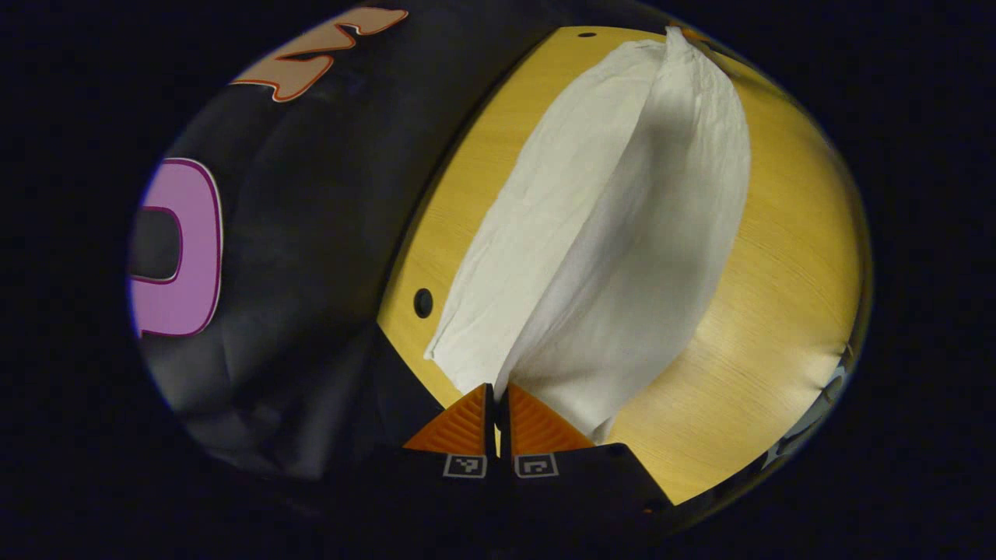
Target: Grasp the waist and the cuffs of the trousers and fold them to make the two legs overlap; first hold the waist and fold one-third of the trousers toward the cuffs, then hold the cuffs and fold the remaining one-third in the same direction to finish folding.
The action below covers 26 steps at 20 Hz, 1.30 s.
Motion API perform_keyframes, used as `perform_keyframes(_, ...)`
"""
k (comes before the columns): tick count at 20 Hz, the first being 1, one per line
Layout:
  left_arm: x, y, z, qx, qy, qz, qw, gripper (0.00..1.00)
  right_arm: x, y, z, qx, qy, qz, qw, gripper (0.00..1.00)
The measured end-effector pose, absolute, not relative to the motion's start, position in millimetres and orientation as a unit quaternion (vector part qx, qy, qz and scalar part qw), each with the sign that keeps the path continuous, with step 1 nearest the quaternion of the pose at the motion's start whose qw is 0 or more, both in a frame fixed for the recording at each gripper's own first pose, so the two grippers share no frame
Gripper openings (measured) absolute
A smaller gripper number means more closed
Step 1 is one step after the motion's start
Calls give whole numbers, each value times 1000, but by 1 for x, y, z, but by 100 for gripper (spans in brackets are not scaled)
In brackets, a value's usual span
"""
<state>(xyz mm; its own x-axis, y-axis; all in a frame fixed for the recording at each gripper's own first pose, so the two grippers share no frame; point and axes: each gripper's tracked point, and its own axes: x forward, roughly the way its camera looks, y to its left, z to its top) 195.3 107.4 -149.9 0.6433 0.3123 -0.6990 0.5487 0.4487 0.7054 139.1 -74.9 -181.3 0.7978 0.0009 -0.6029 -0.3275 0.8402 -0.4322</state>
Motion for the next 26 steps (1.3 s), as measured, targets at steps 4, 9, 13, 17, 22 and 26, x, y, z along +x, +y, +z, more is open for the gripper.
perform_keyframes(4, 259, 110, -143, 501, 389, -35, 772, 0, 194, -66, -163, -227, 270, 51, 934, 4)
perform_keyframes(9, 338, 108, -198, 461, 369, -5, 807, 0, 243, -47, -190, -156, 272, 42, 949, 3)
perform_keyframes(13, 353, 113, -238, 417, 367, 14, 832, 0, 266, -40, -225, -120, 286, 53, 949, 4)
perform_keyframes(17, 361, 107, -247, 377, 341, 40, 861, 0, 275, -33, -244, -99, 282, 73, 952, 8)
perform_keyframes(22, 364, 88, -222, 284, 250, 85, 922, 92, 283, -17, -231, -30, 263, 95, 960, 73)
perform_keyframes(26, 362, 62, -166, 214, 146, 93, 961, 94, 276, -36, -197, -10, 237, 81, 968, 96)
